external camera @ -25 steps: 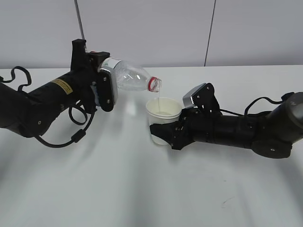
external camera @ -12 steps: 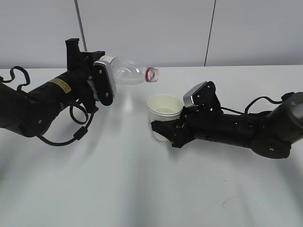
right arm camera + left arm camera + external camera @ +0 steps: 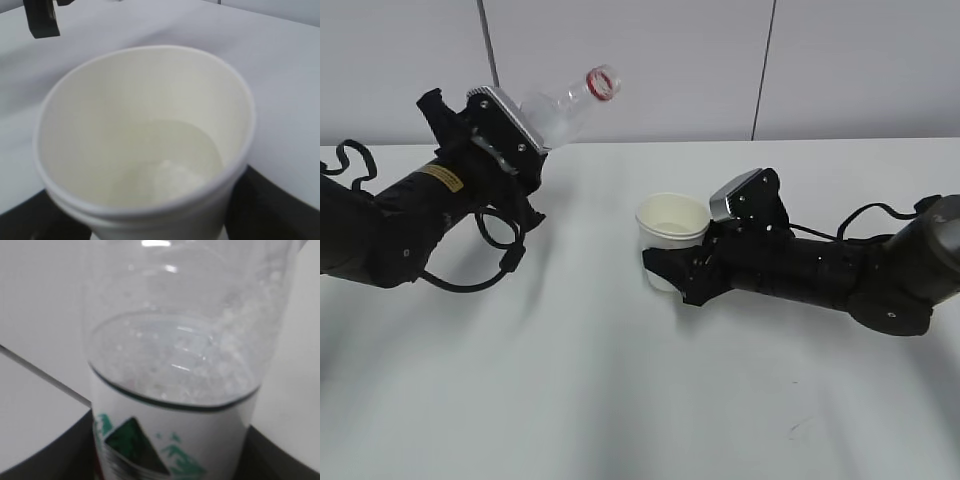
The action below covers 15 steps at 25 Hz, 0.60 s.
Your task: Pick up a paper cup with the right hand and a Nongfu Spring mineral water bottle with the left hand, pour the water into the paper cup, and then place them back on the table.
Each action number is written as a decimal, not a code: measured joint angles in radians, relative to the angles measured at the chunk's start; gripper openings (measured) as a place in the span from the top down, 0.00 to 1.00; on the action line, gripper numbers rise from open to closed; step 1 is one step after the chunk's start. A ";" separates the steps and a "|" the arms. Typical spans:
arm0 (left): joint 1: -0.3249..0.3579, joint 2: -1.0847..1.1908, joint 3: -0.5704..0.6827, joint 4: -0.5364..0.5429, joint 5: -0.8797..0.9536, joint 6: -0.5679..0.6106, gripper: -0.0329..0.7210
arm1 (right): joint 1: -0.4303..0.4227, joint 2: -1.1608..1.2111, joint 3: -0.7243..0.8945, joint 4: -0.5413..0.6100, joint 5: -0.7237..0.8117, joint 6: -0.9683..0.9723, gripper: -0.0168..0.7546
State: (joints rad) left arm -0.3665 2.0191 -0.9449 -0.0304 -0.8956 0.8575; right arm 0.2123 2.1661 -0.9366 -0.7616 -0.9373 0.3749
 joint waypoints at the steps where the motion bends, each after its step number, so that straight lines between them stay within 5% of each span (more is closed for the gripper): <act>1: 0.000 0.000 0.000 -0.007 0.000 -0.036 0.40 | 0.000 0.000 0.000 0.003 0.000 -0.001 0.32; 15: 0.000 -0.002 0.000 -0.086 0.004 -0.634 0.40 | 0.000 0.000 0.000 0.038 -0.034 -0.002 0.32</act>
State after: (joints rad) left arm -0.3665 2.0173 -0.9449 -0.1163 -0.8915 0.2230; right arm 0.2123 2.1661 -0.9366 -0.7232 -0.9712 0.3727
